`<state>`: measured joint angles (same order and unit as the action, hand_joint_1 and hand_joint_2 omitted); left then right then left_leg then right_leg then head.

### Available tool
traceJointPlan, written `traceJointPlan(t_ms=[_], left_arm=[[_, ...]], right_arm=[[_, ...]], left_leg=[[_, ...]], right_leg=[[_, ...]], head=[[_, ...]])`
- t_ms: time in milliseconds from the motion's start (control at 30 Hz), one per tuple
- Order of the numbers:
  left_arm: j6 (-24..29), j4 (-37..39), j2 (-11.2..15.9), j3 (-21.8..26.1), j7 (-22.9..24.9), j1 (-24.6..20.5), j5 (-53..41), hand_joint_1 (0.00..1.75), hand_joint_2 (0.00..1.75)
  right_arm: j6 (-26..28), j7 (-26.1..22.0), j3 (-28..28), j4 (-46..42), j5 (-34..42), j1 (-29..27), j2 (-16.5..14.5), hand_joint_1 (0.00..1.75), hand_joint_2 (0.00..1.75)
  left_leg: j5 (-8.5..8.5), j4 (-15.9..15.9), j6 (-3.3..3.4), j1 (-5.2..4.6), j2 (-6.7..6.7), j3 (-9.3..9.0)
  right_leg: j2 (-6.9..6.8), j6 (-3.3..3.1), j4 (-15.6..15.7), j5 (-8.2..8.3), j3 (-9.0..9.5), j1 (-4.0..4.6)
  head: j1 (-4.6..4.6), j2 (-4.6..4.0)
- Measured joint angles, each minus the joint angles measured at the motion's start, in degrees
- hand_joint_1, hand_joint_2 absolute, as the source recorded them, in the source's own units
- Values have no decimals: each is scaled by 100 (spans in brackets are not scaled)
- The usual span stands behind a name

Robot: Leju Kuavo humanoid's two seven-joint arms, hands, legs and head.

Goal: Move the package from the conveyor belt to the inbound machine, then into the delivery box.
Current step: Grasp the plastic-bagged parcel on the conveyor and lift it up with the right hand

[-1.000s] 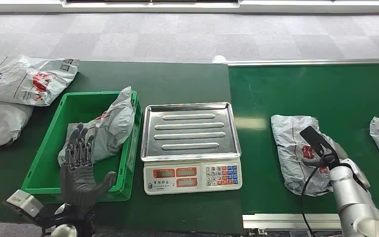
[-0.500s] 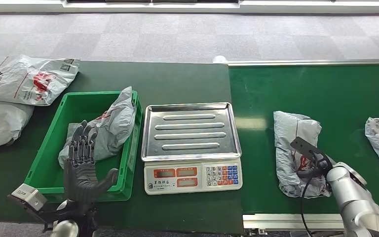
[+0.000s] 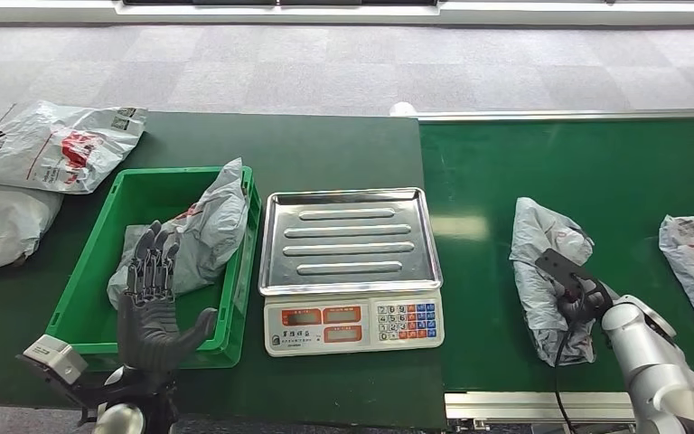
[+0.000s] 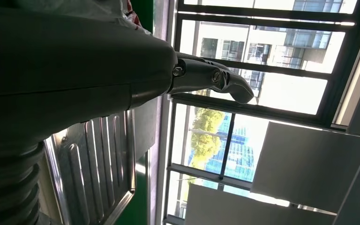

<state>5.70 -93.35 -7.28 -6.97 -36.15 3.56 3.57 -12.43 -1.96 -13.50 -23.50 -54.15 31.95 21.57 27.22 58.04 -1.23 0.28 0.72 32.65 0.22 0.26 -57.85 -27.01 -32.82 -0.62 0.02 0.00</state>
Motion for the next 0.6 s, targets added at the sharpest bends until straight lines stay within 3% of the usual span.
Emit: traceJointPlan(t_ms=[333,467,600], left_arm=[[-14,-104,-6,0,110,76,-65,0,175],[-33,-204,-23,2,102,197,-133,0,175],[-20,-284,-39,2,47,289,-152,0,175]], right_arm=[[846,17,83,-24,-110,-40,-23,175,175],[1905,-349,86,-356,53,-137,-100,175,175],[3184,-1078,-2,-1380,783,-333,-309,175,175]], left_leg=[[0,0,0,-2,4,5],[0,0,0,-3,2,10],[-1,-1,-1,-2,3,10]], right_leg=[[-2,1,0,0,4,-3],[-1,1,0,1,-2,-3],[-2,1,-1,1,-7,-1]], head=[[1,0],[1,0],[0,0]])
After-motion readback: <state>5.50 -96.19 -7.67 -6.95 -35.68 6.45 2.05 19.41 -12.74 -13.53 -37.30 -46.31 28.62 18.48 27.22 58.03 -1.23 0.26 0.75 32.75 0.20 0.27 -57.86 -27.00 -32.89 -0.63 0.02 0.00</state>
